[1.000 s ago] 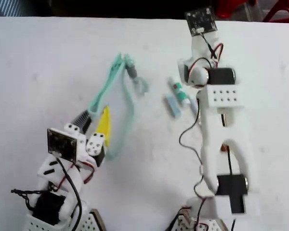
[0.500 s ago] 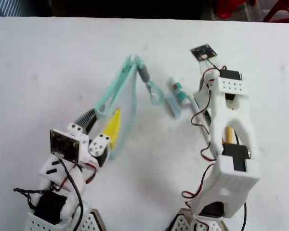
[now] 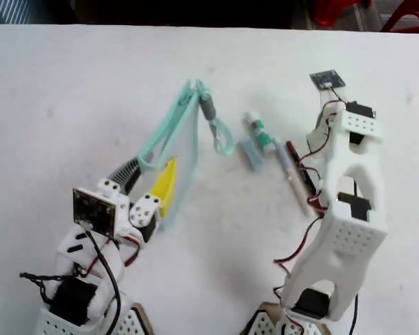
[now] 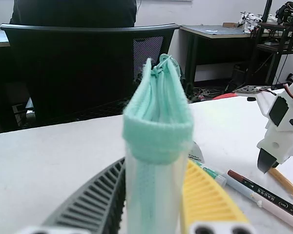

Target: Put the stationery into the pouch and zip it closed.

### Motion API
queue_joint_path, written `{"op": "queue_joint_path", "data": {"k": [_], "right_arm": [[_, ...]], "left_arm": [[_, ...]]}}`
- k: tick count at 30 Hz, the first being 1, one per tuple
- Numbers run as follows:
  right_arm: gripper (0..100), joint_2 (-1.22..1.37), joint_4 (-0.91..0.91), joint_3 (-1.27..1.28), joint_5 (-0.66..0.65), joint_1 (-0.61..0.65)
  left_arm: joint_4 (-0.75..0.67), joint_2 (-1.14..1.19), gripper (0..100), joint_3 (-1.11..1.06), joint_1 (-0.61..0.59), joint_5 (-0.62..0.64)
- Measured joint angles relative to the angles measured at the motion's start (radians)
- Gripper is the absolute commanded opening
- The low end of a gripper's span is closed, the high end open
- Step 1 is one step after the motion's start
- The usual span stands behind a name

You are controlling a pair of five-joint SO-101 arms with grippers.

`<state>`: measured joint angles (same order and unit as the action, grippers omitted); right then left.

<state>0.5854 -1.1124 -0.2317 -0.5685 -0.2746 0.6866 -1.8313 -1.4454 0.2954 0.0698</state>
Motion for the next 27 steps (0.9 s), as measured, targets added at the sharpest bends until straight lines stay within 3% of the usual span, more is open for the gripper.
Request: {"op": "queue_joint_path", "data": {"k": [8,15,19,27], "right_arm": [[13.4,0.080,-0.058,-0.161,0.029,-0.083],[12.7,0.146,-0.066,-0.184,0.029,-0.057],[0.6,0.167,-0.064,-0.203,0.029,-0.055],[1.7,0.160,-0.089,-0.222,0.031,-0.055]], "left_arm": [[0.000,0.000,16,0.000,0.000,0.000],[0.000,0.000,16,0.000,0.000,0.000],[0.000,0.000,16,0.000,0.000,0.000],[0.000,0.000,16,0.000,0.000,0.000]]}}
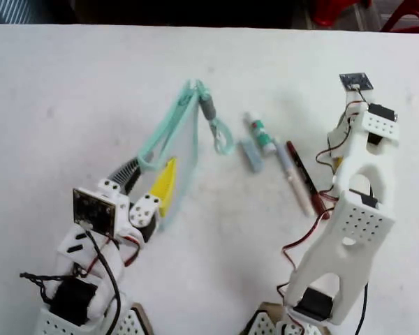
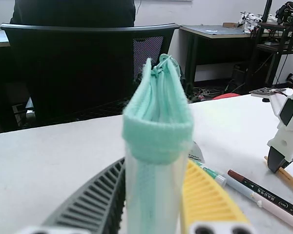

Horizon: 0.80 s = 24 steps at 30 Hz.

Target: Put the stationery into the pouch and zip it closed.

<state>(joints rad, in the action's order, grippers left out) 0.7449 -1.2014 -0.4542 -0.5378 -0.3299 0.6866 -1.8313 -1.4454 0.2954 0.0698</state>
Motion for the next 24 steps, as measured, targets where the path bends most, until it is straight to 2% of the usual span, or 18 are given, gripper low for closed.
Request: {"op": "queue_joint_path", "data": {"k": [8,14,20,24], "right_arm": [[1.7,-0.245,-0.290,-0.176,0.008,0.060],[1.7,-0.505,-0.466,-0.293,0.008,0.224],[1.7,-0.712,-0.488,-0.305,0.008,0.413],[1.7,-0.798,-0.488,-0.313,0.104,0.494]], "left_arm": [[0.000,0.000,16,0.000,0.000,0.000],[0.000,0.000,16,0.000,0.000,0.000],[0.000,0.000,16,0.000,0.000,0.000],[0.000,0.000,16,0.000,0.000,0.000]]}}
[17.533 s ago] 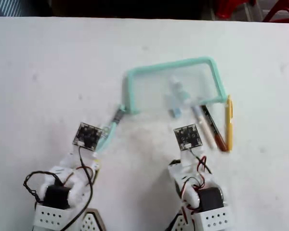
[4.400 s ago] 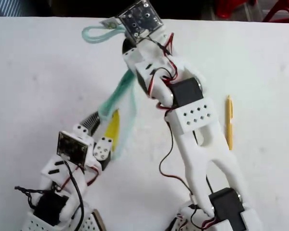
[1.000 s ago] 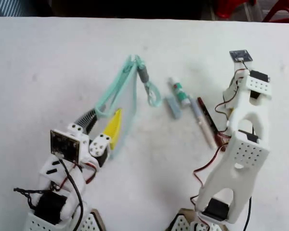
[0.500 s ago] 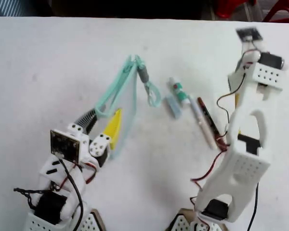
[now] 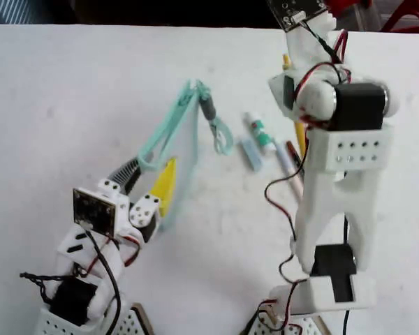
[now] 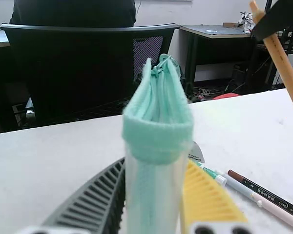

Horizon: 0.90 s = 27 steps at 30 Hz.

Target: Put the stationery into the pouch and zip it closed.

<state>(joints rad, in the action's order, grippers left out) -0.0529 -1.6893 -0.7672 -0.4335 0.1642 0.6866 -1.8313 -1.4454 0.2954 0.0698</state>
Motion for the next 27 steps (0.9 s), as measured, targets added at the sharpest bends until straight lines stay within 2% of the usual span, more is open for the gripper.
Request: {"op": "queue_joint_path", "data": {"k": [5,11,15,27], "right_arm": [[1.7,-0.146,0.106,0.000,0.138,0.144],[1.7,-0.296,0.310,-0.005,0.203,0.382],[1.7,-0.319,0.353,-0.006,0.207,0.549],[1.7,-0.252,0.282,-0.006,0.215,0.575]], "left_arm": [[0.011,0.000,16,0.000,0.011,-0.012],[0.021,0.000,16,0.000,0.046,-0.038],[0.021,0.000,16,0.000,0.052,-0.038],[0.023,0.000,16,0.000,0.052,-0.038]]}}
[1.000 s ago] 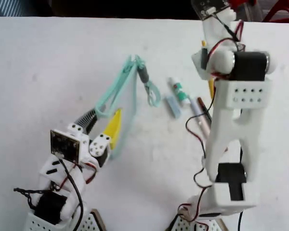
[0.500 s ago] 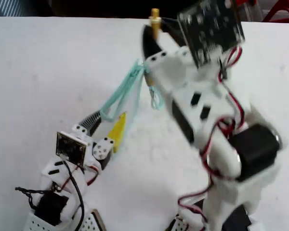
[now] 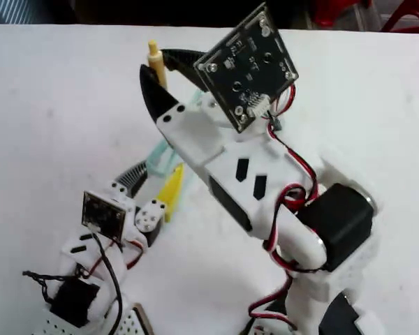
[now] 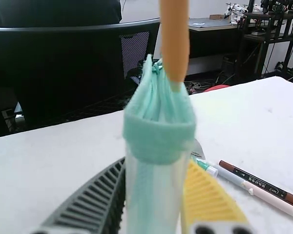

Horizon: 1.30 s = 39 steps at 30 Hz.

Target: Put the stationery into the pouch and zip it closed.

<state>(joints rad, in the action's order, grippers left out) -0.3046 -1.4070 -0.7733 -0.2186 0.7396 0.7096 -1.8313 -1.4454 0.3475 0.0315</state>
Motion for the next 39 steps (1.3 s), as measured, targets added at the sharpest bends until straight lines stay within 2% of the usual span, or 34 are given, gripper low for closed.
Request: {"op": "queue_joint_path", "data": {"k": [9,18,26,28,32,34,39], "right_arm": [[1.7,-0.012,0.017,0.173,0.000,-0.003],[1.7,-0.173,0.017,0.422,0.000,0.000],[2.2,-0.207,0.032,0.450,0.000,0.000],[7.7,-0.207,0.032,0.450,0.000,0.000],[28.3,-0.207,0.017,0.450,0.000,0.000],[29.2,-0.207,0.014,0.450,0.000,0.000],[22.9,-0.207,0.014,0.450,0.000,-0.003]], "left_arm": [[0.002,0.000,16,0.000,0.000,0.000],[0.003,0.000,16,0.000,0.000,0.000],[0.003,0.000,16,0.000,0.000,0.000],[0.005,0.000,16,0.000,0.000,0.000],[0.005,0.000,16,0.000,0.000,0.000],[0.005,0.000,16,0.000,0.000,0.000],[0.006,0.000,16,0.000,0.000,0.000]]}}
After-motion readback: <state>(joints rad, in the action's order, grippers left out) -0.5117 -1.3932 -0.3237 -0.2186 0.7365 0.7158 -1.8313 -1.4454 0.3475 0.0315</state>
